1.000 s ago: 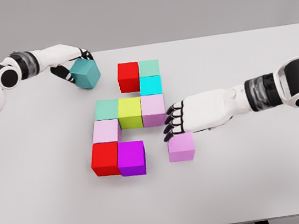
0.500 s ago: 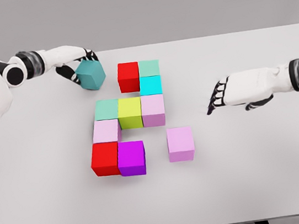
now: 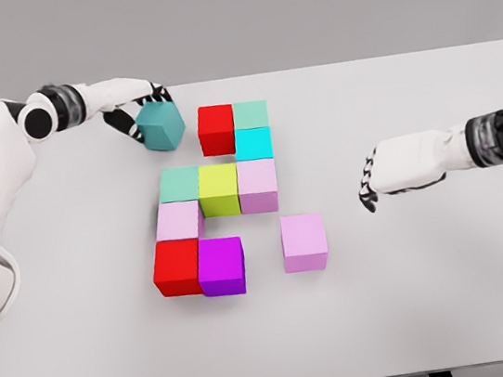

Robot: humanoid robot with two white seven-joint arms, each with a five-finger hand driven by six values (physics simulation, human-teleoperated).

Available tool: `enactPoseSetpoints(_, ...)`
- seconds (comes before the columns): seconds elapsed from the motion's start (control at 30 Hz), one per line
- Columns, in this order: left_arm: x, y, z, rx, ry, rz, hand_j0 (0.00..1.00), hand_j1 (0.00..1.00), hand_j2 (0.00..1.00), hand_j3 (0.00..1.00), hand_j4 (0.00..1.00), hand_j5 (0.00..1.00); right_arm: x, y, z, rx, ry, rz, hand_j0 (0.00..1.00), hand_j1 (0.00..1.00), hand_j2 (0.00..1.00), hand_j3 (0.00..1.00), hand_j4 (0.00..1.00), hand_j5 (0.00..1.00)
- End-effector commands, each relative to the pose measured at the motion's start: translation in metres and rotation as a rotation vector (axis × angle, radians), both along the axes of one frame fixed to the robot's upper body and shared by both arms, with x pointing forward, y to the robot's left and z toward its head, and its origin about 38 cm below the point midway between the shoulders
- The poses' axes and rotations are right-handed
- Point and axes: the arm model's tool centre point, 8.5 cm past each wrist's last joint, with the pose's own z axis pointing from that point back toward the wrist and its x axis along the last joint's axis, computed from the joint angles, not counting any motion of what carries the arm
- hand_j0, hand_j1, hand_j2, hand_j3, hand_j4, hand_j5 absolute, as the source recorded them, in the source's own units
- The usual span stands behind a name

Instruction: Assemble the squares on the desktop into the number 2

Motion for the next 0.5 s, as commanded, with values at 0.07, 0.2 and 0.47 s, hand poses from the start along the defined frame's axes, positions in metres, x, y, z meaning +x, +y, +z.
enactPoseSetpoints(0.07,0.001,-0.008,0.000,-0.022,0.002,0.001,0.66,0.66,0.66,0.66,0.66,0.66,0.001,0.009,-0.002,0.014,0.002,0.013,0.36,0.36,0.36,0.36,0.36,0.36)
enactPoseSetpoints(0.2,0.001,-0.017,-0.002,-0.033,0.006,-0.007,0.66,0.66,0.66,0.66,0.66,0.66,-0.001,0.012,-0.008,0.009,0.013,0.023,0.36,0.36,0.36,0.36,0.36,0.36)
enactPoseSetpoints(0.47,0.002,-0.018,0.000,-0.037,0.007,0.002,0.66,0.66,0.66,0.66,0.66,0.66,-0.001,0.022,-0.016,0.001,0.015,0.041,0.36,0.36,0.36,0.36,0.36,0.36)
